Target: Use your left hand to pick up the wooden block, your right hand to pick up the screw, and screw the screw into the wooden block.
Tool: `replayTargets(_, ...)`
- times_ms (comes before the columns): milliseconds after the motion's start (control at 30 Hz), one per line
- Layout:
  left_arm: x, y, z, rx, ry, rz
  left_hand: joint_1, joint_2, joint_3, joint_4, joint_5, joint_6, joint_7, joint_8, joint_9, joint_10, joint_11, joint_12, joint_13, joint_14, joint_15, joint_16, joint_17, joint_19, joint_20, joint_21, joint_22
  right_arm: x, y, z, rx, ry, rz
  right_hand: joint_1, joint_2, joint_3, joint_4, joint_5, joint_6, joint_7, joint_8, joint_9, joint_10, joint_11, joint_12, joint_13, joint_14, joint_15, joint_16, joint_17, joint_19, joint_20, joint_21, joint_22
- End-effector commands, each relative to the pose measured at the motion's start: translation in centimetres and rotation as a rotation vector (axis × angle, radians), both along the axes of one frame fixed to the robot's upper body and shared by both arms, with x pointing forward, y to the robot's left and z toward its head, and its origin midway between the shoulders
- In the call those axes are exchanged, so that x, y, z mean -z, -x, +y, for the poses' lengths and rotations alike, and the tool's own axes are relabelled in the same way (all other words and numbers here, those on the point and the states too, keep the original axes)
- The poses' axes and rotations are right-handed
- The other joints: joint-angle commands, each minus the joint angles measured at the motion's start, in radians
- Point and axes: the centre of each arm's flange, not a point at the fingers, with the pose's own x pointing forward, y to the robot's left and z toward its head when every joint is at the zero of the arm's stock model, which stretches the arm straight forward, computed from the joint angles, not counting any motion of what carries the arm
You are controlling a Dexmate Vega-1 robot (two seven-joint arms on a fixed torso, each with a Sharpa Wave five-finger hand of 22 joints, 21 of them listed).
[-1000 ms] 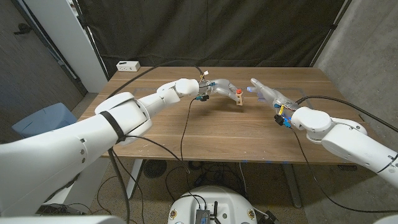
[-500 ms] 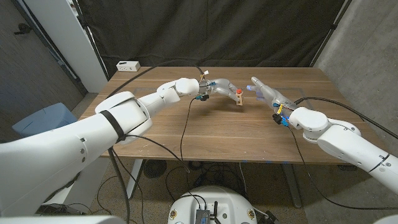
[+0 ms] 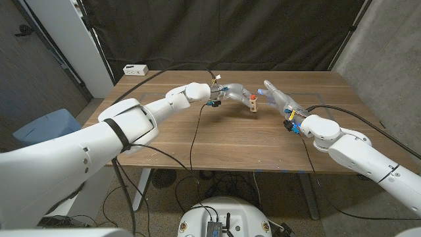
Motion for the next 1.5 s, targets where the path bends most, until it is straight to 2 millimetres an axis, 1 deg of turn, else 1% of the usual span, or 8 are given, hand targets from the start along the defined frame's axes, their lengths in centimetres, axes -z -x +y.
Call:
replayTargets(33,0.1,0.28,0.18,0.008,0.005,-0.009,-0.003,-0.001,0.004,0.005,0.005,0.005,-0.002,0.008,0.004,0.007,0.002,-0.002,0.005,0.004,0.006,0.0,0.003,0.01,0.005,0.005,0.002,0.31,-0.39,0.88,-0.024,-0.013,0.001,0.006,-0.003,0.0,0.008,0.006,0.01,-0.005,0.009,0.002,-0.116,-0.012,-0.001,0.002,-0.151,-0.002,0.002,0.002,-0.012,0.002,0.0,0.001)
replayTargets(833,0.23,0.46,0.13,0.01,0.008,-0.008,-0.003,-0.001,0.004,0.005,0.004,0.004,-0.001,0.007,0.005,0.008,0.001,-0.001,0.005,0.005,0.006,0.001,0.003,0.01,0.005,0.005,0.002,0.47,-0.28,1.15,-0.042,0.009,0.005,0.005,-0.002,-0.005,0.014,0.008,0.019,-0.004,0.011,0.002,-0.118,-0.012,0.001,0.002,-0.155,-0.003,0.002,0.003,-0.017,-0.001,0.001,0.001)
replayTargets(933,0.2,0.44,0.09,0.01,0.01,-0.006,-0.004,0.0,0.004,0.005,0.004,0.004,-0.001,0.007,0.005,0.008,0.002,-0.001,0.005,0.005,0.006,0.001,0.003,0.011,0.004,0.005,0.002,0.59,-0.19,1.15,-0.04,0.005,0.01,0.005,-0.001,-0.005,0.015,0.009,0.019,-0.005,0.01,0.002,-0.12,-0.012,0.001,0.002,-0.155,-0.002,0.002,0.003,-0.019,0.008,0.0,0.001)
replayTargets(1033,0.23,0.42,0.01,0.011,0.009,-0.005,-0.004,0.0,0.004,0.005,0.005,0.004,-0.001,0.007,0.005,0.009,0.002,-0.001,0.005,0.005,0.006,0.001,0.003,0.011,0.005,0.005,0.002,0.65,-0.12,1.17,-0.041,0.005,0.011,0.005,-0.001,-0.006,0.016,0.009,0.02,-0.004,0.01,0.002,-0.12,-0.012,0.001,0.002,-0.156,-0.002,0.002,0.003,-0.02,0.01,0.001,0.001)
replayTargets(1500,0.23,0.2,0.04,0.006,0.011,-0.001,-0.004,0.001,0.005,0.005,0.005,0.005,0.0,0.008,0.005,0.007,0.005,-0.002,0.005,0.005,0.005,0.001,0.003,0.013,0.004,0.005,0.002,0.66,-0.11,1.46,-0.048,0.013,0.016,0.006,0.0,-0.008,0.019,0.01,0.021,-0.003,0.01,0.002,-0.12,-0.012,0.002,0.002,-0.155,-0.002,0.002,0.003,-0.02,0.011,0.003,0.002)
